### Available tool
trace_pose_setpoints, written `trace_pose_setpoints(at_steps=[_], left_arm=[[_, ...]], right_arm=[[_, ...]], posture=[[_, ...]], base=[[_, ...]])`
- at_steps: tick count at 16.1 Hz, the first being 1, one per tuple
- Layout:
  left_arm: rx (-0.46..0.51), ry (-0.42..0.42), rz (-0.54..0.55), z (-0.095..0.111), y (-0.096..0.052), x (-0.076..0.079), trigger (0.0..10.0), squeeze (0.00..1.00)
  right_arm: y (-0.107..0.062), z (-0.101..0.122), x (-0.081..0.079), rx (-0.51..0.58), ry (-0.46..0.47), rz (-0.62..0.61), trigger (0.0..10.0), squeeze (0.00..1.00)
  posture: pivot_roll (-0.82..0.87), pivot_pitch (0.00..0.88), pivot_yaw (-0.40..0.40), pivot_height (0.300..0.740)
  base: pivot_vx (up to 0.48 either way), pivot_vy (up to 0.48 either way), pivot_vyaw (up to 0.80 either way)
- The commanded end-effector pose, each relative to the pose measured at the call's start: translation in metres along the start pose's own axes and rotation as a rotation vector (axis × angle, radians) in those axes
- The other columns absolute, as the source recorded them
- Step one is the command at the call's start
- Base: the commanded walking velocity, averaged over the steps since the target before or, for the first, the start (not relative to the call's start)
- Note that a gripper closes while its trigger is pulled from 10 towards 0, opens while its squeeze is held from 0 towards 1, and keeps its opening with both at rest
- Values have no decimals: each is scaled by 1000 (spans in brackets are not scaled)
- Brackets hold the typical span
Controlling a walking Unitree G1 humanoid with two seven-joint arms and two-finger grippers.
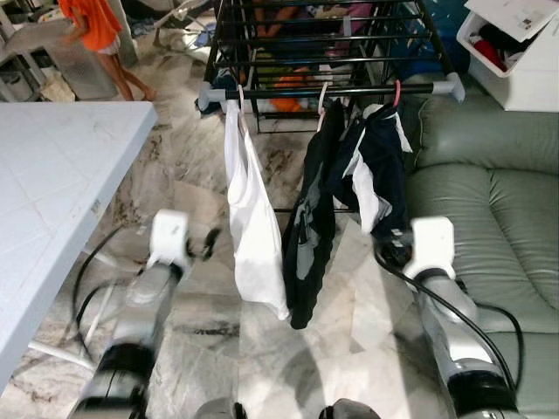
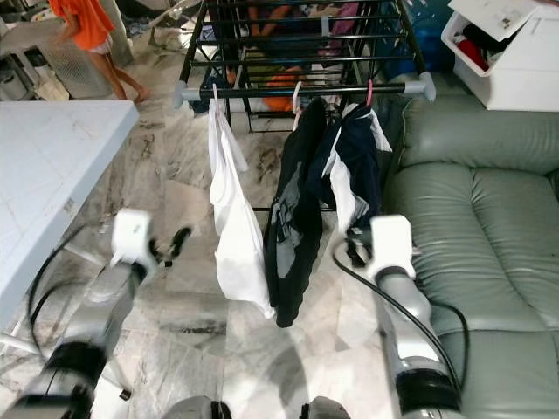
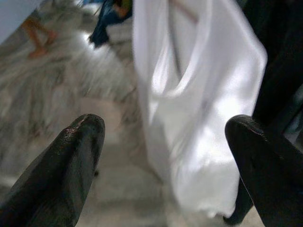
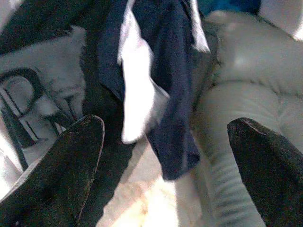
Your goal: Hang hanger
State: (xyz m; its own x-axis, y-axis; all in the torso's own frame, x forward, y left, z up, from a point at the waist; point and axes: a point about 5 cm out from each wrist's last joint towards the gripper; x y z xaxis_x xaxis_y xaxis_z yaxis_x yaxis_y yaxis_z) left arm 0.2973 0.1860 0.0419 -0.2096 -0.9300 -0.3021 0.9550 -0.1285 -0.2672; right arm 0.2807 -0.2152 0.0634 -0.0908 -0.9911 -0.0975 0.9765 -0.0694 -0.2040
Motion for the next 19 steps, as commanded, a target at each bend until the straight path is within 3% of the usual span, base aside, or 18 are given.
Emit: trace_pose_setpoints(at_steps=[1, 2, 4, 6, 9, 11, 12, 14, 17, 19], left_arm=[[8, 22, 1, 0, -6, 0, 10000, 0], [38, 55, -10, -1, -18, 0, 10000, 0], [67, 91, 3, 3, -22, -4, 10000, 0], [149, 142, 34, 22, -14, -15, 10000, 0], [150, 140, 49, 27, -15, -20, 10000, 0], [108, 114, 15, 10, -29, -15, 10000, 0], [80, 84, 19, -5, -44, -11, 10000, 0], [60, 50, 31, -14, -59, -6, 10000, 0], [119, 84, -53, -10, -85, 7, 10000, 0], [148, 64, -49, -5, -83, 5, 10000, 0]], right_arm=[[-5, 8, -1, 33, 4, 11, 10000, 0], [-15, 8, -2, 42, -2, 24, 10000, 0], [-21, 8, -6, 54, -12, 42, 10000, 0], [-19, 22, -11, 133, -47, 55, 10000, 0], [-18, 26, -11, 146, -22, 29, 10000, 0], [-30, 20, -9, 133, -32, 43, 10000, 0], [-46, 11, -2, 117, -39, 42, 10000, 0], [-60, 7, 4, 112, -45, 25, 10000, 0], [-80, 7, 2, 112, -76, 59, 10000, 0], [-80, 9, 0, 117, -75, 60, 10000, 0]], posture=[[-131, 0, 41, 740], [-126, 0, 46, 740], [-125, 0, 54, 740], [-101, 0, 55, 740], [-84, 0, 40, 740], [-85, 0, 41, 740], [-94, 0, 47, 740], [-103, 0, 46, 740], [-92, 0, 26, 740], [-80, 0, 15, 740]], base=[[0, 0, 0], [0, 0, 0], [0, 0, 0], [0, 0, 0], [0, 0, 0], [0, 0, 0], [0, 0, 0], [0, 0, 0], [0, 0, 0], [0, 0, 0]])
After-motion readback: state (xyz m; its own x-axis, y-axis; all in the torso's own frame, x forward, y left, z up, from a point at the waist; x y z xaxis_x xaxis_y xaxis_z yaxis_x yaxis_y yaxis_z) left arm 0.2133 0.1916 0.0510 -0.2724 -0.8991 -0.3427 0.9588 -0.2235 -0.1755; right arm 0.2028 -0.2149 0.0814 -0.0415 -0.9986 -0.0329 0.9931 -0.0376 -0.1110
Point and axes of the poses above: a point about 5 cm out from each wrist's last joint towards the gripper, its own y axis pointing out of the wrist towards the gripper, its own z axis along the axis of the wrist's last joint, x = y × z, and after that the axes turned 15 degrees about y, right-handed
